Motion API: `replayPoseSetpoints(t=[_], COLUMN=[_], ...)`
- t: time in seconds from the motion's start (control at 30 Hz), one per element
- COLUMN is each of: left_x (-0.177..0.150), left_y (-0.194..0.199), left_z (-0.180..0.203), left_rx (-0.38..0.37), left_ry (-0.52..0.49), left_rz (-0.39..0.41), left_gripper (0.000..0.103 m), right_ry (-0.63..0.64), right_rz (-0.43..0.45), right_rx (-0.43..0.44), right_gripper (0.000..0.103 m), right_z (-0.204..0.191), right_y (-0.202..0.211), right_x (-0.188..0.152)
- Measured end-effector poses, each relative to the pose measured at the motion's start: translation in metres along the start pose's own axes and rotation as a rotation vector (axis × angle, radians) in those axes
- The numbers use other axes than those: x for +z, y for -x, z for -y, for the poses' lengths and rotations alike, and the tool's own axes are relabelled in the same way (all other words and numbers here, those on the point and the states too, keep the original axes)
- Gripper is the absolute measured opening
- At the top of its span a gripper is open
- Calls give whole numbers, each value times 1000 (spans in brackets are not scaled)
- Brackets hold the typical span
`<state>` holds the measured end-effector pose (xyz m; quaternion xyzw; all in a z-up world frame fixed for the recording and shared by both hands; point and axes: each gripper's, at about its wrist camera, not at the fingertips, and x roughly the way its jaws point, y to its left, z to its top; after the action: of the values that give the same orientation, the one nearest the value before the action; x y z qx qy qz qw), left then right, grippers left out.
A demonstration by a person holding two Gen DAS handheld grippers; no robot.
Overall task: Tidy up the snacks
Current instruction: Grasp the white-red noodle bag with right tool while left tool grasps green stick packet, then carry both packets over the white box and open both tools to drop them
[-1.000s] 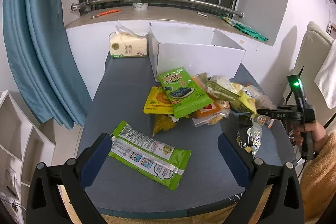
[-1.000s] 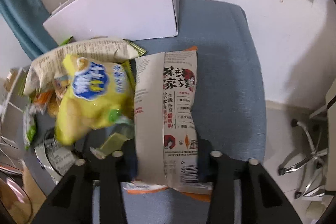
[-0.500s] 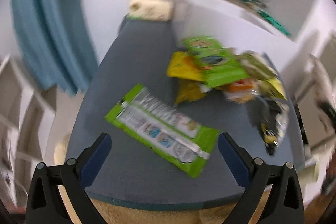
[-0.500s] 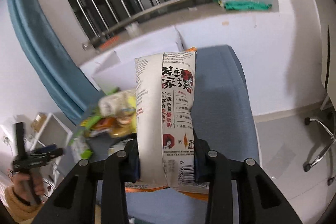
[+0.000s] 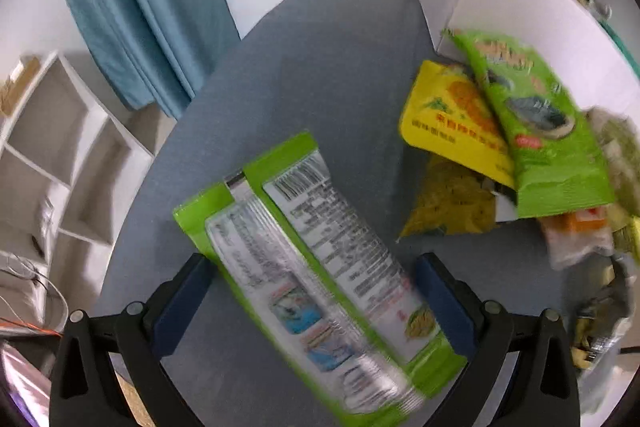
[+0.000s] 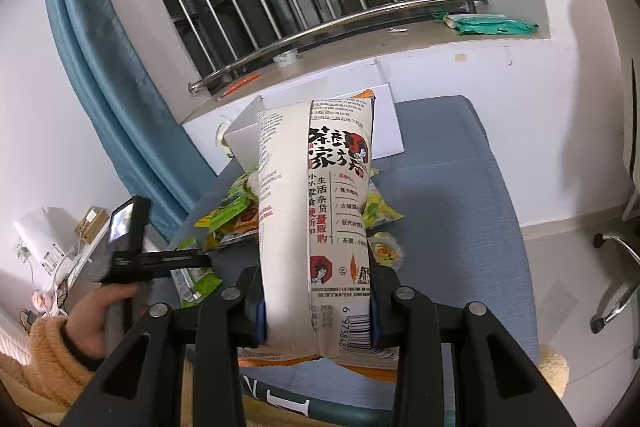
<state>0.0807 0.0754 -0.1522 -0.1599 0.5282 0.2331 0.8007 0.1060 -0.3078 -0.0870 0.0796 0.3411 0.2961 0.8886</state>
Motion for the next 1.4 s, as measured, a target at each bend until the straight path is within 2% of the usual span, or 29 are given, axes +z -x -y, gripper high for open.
replayPoseSetpoints(t=[0.1,0.13,0.17,0.3,0.37,0.43,0.57,0.7,0.83,0.87,0.97,1.1,1.17,1.27,1.37,1.4], left_x=[0,-2,-5,-15,-19,-26,-20,15,64,80,130,200,226,243,253,256], left_y=[1,5,8,18,23,45,89,135,158,158,157,134,120,103,88,82], left_z=[2,0,-2,-15,-21,-24,-32,-23,8,15,40,82,103,118,127,128], left_rx=[-8,-18,-29,-138,-142,-140,-239,-381,-439,-442,-491,-470,-475,-451,-399,-383], left_ry=[-19,-38,-56,-130,-147,-179,-195,-219,-267,-271,-270,-276,-277,-286,-293,-292], left_rz=[8,22,48,99,136,207,324,432,517,520,507,479,446,411,398,382], left_gripper=[100,96,81,64,63,63,63,63,63,63,63,63,63,65,77,92], right_ry=[23,33,37,45,53,58,70,89,121,124,117,147,155,120,102,99], right_rz=[-3,-3,-6,-16,-21,-18,-3,8,45,51,50,52,6,-70,-124,-133], right_rx=[7,2,1,10,14,16,9,-10,-24,-19,-50,-155,-178,-210,-223,-214], right_gripper=[40,40,40,40,40,40,40,40,40,40,40,40,40,40,42,46], right_z=[-6,-7,-9,-15,-19,-23,-28,-33,-38,-39,-35,-28,-19,-1,13,15], right_y=[-1,-1,-1,-5,-8,-10,-16,-30,-51,-54,-86,-134,-166,-209,-238,-243], right_x=[-2,-4,-5,-8,-9,-8,0,21,67,76,129,190,218,247,260,261])
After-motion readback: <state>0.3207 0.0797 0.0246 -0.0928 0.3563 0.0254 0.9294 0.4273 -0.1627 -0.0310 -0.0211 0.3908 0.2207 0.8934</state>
